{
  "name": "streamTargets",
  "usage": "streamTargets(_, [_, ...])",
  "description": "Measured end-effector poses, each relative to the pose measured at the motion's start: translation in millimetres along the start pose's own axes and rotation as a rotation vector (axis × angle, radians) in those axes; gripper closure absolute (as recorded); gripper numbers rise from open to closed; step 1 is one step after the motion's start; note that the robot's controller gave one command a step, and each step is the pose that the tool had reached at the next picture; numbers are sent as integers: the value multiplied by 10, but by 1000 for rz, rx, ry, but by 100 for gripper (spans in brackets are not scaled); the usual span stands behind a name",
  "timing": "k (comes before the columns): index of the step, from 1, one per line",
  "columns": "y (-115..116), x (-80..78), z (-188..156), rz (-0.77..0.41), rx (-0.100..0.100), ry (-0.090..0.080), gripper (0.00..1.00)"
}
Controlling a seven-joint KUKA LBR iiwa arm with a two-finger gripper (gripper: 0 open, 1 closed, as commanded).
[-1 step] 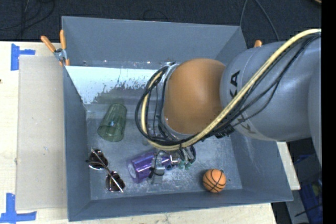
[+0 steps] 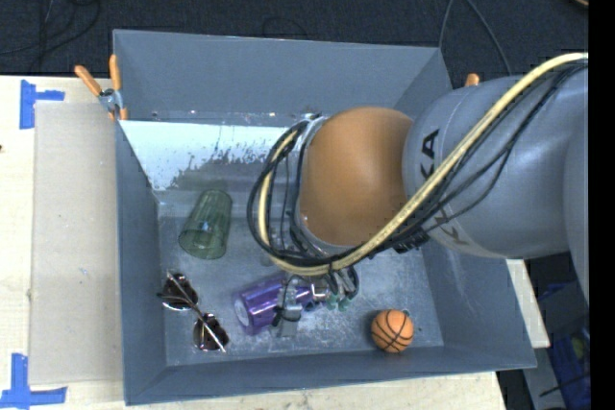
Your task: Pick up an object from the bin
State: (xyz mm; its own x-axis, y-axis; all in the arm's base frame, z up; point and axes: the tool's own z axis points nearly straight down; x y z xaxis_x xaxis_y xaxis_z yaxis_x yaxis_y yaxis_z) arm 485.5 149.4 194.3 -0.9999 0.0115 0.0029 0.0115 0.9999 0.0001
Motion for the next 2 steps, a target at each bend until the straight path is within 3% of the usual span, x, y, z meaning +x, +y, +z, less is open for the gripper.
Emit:
streamTargets(1, [-57,-88,107,-134,0,0,0])
streamTargets(2, [-158,21,373,1,1,3,100])
